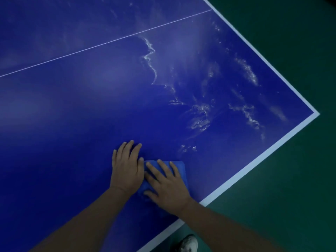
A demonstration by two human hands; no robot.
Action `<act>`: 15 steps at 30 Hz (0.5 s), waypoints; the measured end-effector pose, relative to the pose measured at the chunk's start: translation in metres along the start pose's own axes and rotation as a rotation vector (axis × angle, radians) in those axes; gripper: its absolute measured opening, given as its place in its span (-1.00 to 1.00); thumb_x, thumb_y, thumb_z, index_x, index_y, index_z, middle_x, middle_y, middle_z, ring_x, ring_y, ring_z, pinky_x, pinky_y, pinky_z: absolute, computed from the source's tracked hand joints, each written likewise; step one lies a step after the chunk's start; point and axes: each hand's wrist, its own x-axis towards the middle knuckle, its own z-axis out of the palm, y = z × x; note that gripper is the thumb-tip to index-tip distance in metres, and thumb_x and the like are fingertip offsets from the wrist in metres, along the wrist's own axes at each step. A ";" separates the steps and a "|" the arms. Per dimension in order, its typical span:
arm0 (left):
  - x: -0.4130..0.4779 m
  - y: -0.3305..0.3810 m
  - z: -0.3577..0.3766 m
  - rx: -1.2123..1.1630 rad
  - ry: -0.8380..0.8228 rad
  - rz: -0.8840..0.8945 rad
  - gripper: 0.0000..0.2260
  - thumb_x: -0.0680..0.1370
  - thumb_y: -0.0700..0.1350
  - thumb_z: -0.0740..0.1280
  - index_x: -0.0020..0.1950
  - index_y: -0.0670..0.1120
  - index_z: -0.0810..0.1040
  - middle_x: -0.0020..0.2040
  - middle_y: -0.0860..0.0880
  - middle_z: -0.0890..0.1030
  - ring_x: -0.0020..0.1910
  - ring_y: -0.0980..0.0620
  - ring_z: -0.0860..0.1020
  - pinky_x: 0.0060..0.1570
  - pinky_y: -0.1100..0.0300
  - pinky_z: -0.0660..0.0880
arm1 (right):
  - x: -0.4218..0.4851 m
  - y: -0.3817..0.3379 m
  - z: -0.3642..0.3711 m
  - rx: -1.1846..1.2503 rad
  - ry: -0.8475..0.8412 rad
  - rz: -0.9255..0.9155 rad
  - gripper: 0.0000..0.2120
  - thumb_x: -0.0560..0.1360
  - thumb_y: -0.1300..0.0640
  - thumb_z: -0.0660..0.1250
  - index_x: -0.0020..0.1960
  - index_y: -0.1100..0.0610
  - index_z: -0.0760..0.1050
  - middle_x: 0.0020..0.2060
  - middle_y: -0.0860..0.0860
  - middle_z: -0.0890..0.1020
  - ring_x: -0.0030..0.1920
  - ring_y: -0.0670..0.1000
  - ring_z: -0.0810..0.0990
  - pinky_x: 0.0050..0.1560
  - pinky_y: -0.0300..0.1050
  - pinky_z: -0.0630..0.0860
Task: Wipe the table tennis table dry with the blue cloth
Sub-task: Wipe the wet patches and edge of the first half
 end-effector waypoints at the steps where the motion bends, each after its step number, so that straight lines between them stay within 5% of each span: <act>1: 0.003 -0.002 0.002 -0.010 0.023 0.010 -0.47 0.62 0.09 -0.05 0.48 -0.10 0.40 0.54 -0.11 0.32 0.57 -0.11 0.15 0.55 -0.20 0.00 | 0.008 0.014 -0.001 -0.028 0.026 0.021 -0.50 0.62 -0.22 0.10 0.45 -0.03 0.46 0.51 -0.04 0.38 0.46 0.15 0.35 0.37 0.21 0.35; 6: 0.013 0.003 0.014 0.104 -0.047 0.058 -0.46 0.63 0.10 -0.06 0.52 -0.10 0.35 0.58 -0.12 0.24 0.60 -0.12 0.07 0.56 -0.21 -0.09 | 0.053 0.128 -0.024 -0.065 0.088 0.501 -0.55 0.61 -0.06 0.10 0.33 0.11 0.57 0.40 0.01 0.52 0.23 0.22 0.50 0.06 0.11 0.48; 10: 0.010 -0.001 0.025 0.296 -0.088 0.121 -0.44 0.65 0.11 -0.06 0.56 -0.14 0.28 0.59 -0.19 0.20 0.60 -0.19 0.08 0.52 -0.27 -0.05 | 0.041 0.149 -0.047 0.033 0.246 0.692 -0.56 0.61 -0.02 0.10 0.32 0.18 0.55 0.39 0.04 0.53 0.20 0.20 0.47 0.00 0.18 0.52; 13: 0.012 -0.002 0.028 0.307 -0.066 0.119 -0.46 0.64 0.09 -0.04 0.54 -0.15 0.30 0.58 -0.20 0.21 0.59 -0.21 0.10 0.51 -0.26 -0.07 | 0.030 0.083 -0.035 0.059 0.304 0.455 -0.56 0.57 0.07 0.16 0.41 0.16 0.44 0.37 0.05 0.53 0.18 0.24 0.49 0.01 0.15 0.51; 15: 0.012 -0.002 0.029 0.317 -0.052 0.137 -0.45 0.61 0.06 0.01 0.53 -0.16 0.32 0.57 -0.21 0.22 0.58 -0.23 0.11 0.50 -0.27 -0.05 | 0.019 0.027 -0.014 0.003 0.195 0.197 -0.55 0.57 0.07 0.17 0.44 0.08 0.39 0.44 0.00 0.47 0.31 0.21 0.42 0.14 0.17 0.42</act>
